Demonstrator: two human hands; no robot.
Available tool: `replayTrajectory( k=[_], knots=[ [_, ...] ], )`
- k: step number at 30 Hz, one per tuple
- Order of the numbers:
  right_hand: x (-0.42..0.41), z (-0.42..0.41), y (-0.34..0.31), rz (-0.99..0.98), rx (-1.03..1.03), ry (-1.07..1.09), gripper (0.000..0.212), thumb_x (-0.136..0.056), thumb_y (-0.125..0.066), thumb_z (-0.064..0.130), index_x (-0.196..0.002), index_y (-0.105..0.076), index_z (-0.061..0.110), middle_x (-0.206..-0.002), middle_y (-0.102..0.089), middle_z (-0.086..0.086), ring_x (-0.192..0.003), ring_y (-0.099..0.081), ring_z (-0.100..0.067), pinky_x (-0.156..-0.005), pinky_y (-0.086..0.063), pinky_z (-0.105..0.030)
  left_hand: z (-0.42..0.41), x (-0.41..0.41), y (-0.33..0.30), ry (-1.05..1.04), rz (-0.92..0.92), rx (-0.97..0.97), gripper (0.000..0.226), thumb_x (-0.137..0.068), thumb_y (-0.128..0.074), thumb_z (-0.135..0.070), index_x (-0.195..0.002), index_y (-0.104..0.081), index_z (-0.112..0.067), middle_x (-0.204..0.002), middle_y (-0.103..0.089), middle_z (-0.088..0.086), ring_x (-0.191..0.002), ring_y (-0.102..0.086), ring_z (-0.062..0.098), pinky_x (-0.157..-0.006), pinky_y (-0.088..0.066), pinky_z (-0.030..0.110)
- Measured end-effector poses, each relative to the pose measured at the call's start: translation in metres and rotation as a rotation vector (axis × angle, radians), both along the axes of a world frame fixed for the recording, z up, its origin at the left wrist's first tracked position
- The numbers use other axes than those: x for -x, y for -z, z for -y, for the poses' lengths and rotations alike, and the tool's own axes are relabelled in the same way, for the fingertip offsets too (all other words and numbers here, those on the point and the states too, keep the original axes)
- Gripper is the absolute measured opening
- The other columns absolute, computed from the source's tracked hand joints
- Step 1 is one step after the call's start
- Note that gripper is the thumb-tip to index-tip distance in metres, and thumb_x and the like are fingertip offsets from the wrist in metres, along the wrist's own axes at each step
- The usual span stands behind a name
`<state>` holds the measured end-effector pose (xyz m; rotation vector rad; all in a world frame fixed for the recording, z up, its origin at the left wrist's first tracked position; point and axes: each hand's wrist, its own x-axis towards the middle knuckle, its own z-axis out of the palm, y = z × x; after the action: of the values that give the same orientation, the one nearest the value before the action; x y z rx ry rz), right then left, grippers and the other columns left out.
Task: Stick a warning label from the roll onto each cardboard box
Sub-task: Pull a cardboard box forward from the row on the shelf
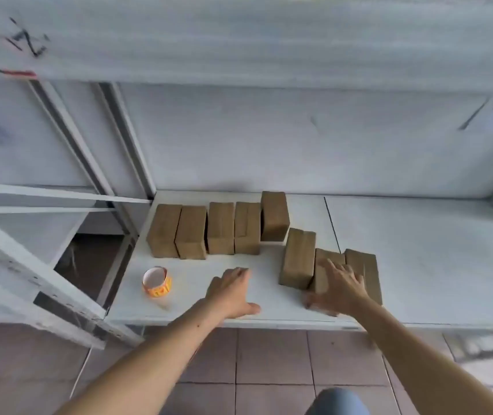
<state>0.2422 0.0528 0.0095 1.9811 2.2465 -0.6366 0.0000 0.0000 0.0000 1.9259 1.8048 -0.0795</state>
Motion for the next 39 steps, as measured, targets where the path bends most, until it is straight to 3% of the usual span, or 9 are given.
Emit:
replayTrajectory(
  k=[6,12,18,22,27,31,39],
  knots=[
    [0.001,-0.05,0.054,0.057,-0.175,-0.11,0.103,-0.059,-0.077,0.064,-0.144,-0.031,0.028,-0.15,-0.037,0.004,-0.14,-0.025,-0.022,-0.111,-0.019,-0.044,-0.054,-0.033,0.057,0.034,-0.002,-0.024,0.086,-0.079,-0.07,-0.051,-0.144,-0.027,-0.013,-0.154,-0.03,0.004,-0.141,-0.028,0.024,-0.102,-0.036,0.044],
    [-0.004,-0.075,0.102,0.108,-0.233,-0.107,0.098,-0.049,-0.078,0.067,-0.13,-0.039,0.028,-0.131,-0.05,0.003,-0.129,-0.034,-0.025,-0.103,-0.021,-0.044,-0.09,-0.058,0.108,0.049,0.05,-0.076,0.095,-0.077,-0.074,-0.047,-0.148,-0.021,-0.01,-0.155,-0.03,0.01,-0.141,-0.03,0.029,-0.106,-0.036,0.046],
    [0.005,-0.082,0.121,0.128,-0.359,-0.157,0.092,-0.056,-0.073,0.066,-0.132,-0.039,0.026,-0.143,-0.046,0.001,-0.142,-0.022,-0.025,-0.112,-0.01,-0.049,-0.115,-0.059,0.138,0.016,0.091,-0.183,0.09,-0.069,-0.08,-0.046,-0.14,-0.036,-0.014,-0.144,-0.045,0.005,-0.133,-0.041,0.027,-0.099,-0.043,0.043],
    [0.019,-0.076,0.129,0.153,-0.416,-0.172,0.092,-0.056,-0.071,0.067,-0.13,-0.04,0.023,-0.143,-0.047,0.001,-0.142,-0.02,-0.025,-0.111,-0.008,-0.052,-0.106,-0.052,0.149,-0.022,0.166,-0.265,0.078,-0.072,-0.08,-0.041,-0.135,-0.043,-0.014,-0.137,-0.052,0.007,-0.126,-0.047,0.027,-0.095,-0.046,0.042],
    [0.05,-0.058,0.135,0.187,-0.503,-0.273,0.096,-0.06,-0.064,0.076,-0.131,-0.04,0.016,-0.138,-0.05,-0.001,-0.143,-0.018,-0.028,-0.111,0.001,-0.056,-0.077,-0.029,0.151,-0.109,0.134,-0.34,0.067,-0.076,-0.076,-0.046,-0.126,-0.047,-0.01,-0.13,-0.055,0.008,-0.121,-0.048,0.026,-0.089,-0.046,0.039],
    [0.073,-0.044,0.134,0.164,-0.492,-0.27,0.103,-0.063,-0.065,0.074,-0.141,-0.033,0.014,-0.135,-0.054,-0.007,-0.144,-0.019,-0.028,-0.113,-0.001,-0.055,-0.062,-0.008,0.148,-0.137,0.095,-0.404,0.061,-0.076,-0.075,-0.047,-0.119,-0.049,-0.012,-0.125,-0.058,0.006,-0.116,-0.051,0.025,-0.082,-0.046,0.037],
    [0.098,-0.005,0.137,0.149,-0.544,-0.243,0.098,-0.059,-0.063,0.077,-0.13,-0.041,0.012,-0.127,-0.056,-0.014,-0.141,-0.023,-0.03,-0.114,-0.003,-0.053,-0.026,0.019,0.151,-0.15,0.094,-0.453,0.058,-0.073,-0.077,-0.047,-0.113,-0.05,-0.015,-0.116,-0.06,0.004,-0.105,-0.057,0.023,-0.075,-0.048,0.034]
  ],
)
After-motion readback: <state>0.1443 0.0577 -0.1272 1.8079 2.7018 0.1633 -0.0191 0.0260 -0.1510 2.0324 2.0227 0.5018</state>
